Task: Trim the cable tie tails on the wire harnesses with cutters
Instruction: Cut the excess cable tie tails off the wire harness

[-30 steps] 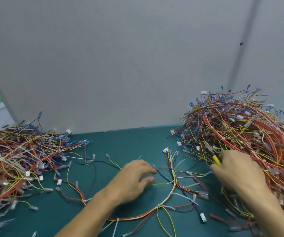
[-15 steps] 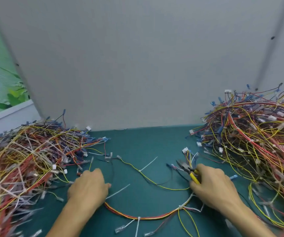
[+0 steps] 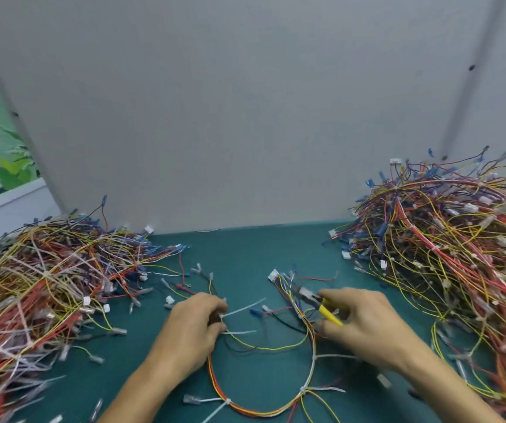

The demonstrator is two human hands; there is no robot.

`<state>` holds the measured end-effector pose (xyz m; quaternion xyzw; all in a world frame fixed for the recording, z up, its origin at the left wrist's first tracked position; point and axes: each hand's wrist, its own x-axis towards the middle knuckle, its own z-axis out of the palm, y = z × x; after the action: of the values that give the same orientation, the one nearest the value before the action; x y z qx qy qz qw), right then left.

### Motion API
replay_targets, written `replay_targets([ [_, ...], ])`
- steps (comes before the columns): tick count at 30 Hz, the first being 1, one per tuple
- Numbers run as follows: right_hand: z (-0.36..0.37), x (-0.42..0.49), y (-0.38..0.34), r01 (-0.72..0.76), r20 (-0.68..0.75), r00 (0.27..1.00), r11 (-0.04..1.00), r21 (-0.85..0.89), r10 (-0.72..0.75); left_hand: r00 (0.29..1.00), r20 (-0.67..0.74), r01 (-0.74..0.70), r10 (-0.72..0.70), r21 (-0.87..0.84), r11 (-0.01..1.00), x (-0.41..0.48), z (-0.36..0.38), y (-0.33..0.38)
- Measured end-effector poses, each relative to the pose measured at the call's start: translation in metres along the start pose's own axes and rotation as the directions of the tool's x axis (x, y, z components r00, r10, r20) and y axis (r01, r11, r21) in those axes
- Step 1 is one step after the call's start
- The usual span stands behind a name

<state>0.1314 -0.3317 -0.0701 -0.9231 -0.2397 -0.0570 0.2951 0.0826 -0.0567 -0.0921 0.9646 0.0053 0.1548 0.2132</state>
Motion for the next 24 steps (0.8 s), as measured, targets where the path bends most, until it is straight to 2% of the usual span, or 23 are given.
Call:
replay_targets([
  [3,-0.019,-0.002,0.004,-0.042,-0.077,0.996,0.997,0.064,0.047,0.999,0.017,-0.040,0.039,0.044,0.998,0.003,0.000,0.003],
  [5,-0.029,-0.004,0.007,-0.075,-0.078,0.994,0.993,0.092,0.083,0.999,0.004,-0.050,0.050,0.036,0.998,0.006,0.001,0.006],
  [8,-0.039,-0.005,0.016,-0.181,0.044,0.982,0.983,-0.011,0.182,0.994,-0.043,-0.096,0.096,-0.003,0.995,0.011,0.002,0.016],
  [11,-0.042,-0.007,0.018,-0.243,0.175,0.946,0.955,-0.168,0.272,0.980,-0.022,-0.197,0.196,-0.063,0.978,0.022,0.008,0.034],
  [14,-0.038,-0.010,0.014,-0.198,0.233,0.930,0.920,-0.339,0.286,0.954,0.075,-0.276,0.290,-0.158,0.948,0.038,0.020,0.050],
  [19,-0.018,-0.011,-0.001,-0.131,0.199,0.952,0.896,-0.425,0.233,0.871,0.266,-0.352,0.413,-0.249,0.902,0.061,0.043,0.059],
  [24,-0.011,-0.010,-0.006,-0.073,0.199,0.961,0.870,-0.488,0.192,0.850,0.247,-0.369,0.465,-0.349,0.861,0.068,0.051,0.054],
])
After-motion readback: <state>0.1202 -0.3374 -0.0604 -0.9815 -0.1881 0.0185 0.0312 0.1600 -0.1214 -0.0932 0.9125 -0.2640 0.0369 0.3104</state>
